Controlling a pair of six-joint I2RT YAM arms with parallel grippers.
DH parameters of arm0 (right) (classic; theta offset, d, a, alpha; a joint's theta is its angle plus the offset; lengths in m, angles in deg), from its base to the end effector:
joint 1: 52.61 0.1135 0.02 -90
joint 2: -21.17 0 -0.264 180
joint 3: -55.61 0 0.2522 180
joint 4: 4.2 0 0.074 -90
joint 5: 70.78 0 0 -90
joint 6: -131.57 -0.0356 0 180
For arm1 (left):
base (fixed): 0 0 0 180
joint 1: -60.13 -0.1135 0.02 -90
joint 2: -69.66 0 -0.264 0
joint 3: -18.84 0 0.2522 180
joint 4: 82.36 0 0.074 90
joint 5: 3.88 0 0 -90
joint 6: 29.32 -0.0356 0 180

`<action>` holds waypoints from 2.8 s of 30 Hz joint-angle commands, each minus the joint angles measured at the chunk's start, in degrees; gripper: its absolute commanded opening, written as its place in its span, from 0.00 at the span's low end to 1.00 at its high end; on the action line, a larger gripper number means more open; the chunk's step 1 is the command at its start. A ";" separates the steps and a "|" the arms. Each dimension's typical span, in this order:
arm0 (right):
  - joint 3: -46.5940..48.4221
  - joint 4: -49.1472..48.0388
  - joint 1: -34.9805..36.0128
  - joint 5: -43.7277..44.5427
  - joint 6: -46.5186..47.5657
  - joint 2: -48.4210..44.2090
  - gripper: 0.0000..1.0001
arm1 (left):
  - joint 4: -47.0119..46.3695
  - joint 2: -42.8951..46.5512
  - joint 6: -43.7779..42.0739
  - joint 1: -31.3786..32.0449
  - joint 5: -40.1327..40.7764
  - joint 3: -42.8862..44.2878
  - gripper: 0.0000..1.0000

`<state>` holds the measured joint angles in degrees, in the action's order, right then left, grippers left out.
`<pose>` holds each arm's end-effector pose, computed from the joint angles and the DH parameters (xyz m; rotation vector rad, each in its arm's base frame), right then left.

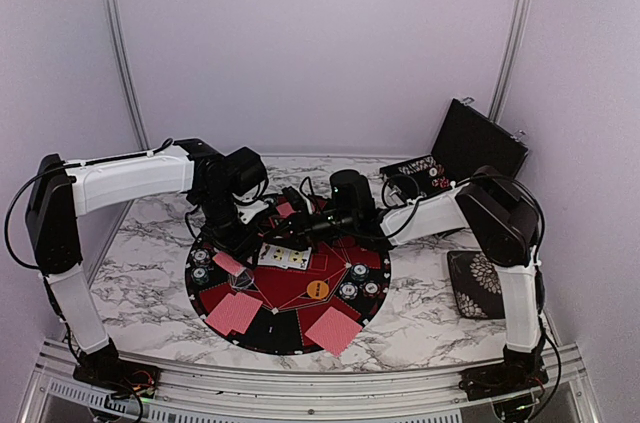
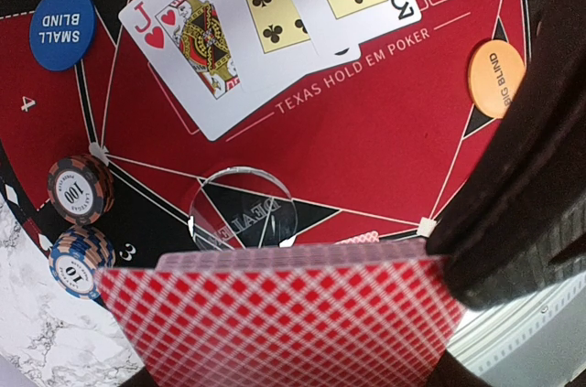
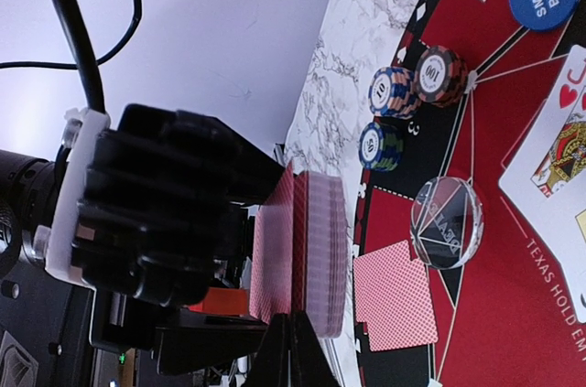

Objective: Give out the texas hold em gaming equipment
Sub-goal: Pick up the poker card from the face-down deck piles, then distribute the poker card in the community card area.

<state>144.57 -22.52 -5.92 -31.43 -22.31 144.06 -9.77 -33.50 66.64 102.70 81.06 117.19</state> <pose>0.2994 0.3577 0.1684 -0.4562 2.3125 1.9817 0.2595 -0.2427 0.2426 0.9455 2.8120 -0.2541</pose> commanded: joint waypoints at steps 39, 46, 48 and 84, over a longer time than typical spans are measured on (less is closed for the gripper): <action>-6.51 -8.65 -5.61 0.30 -5.52 -6.10 0.00 | 1.03 2.16 -0.69 -0.38 -0.44 -0.18 0.45; -8.25 -9.43 -7.25 -1.04 -5.37 -7.63 0.00 | 1.03 2.20 -0.69 -0.38 -0.36 -0.22 0.45; -8.88 -9.62 -7.98 -1.36 -5.32 -7.98 0.00 | 1.02 2.17 -0.74 -0.38 -0.39 -0.22 0.45; 1.90 40.09 -17.52 -6.95 42.23 -3.05 0.00 | 1.03 3.22 -0.64 -0.47 0.04 -0.93 0.45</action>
<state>142.93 8.41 -22.79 -39.52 11.68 138.23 -9.79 -32.82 66.62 102.54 81.06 116.78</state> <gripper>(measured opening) 0.003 0.663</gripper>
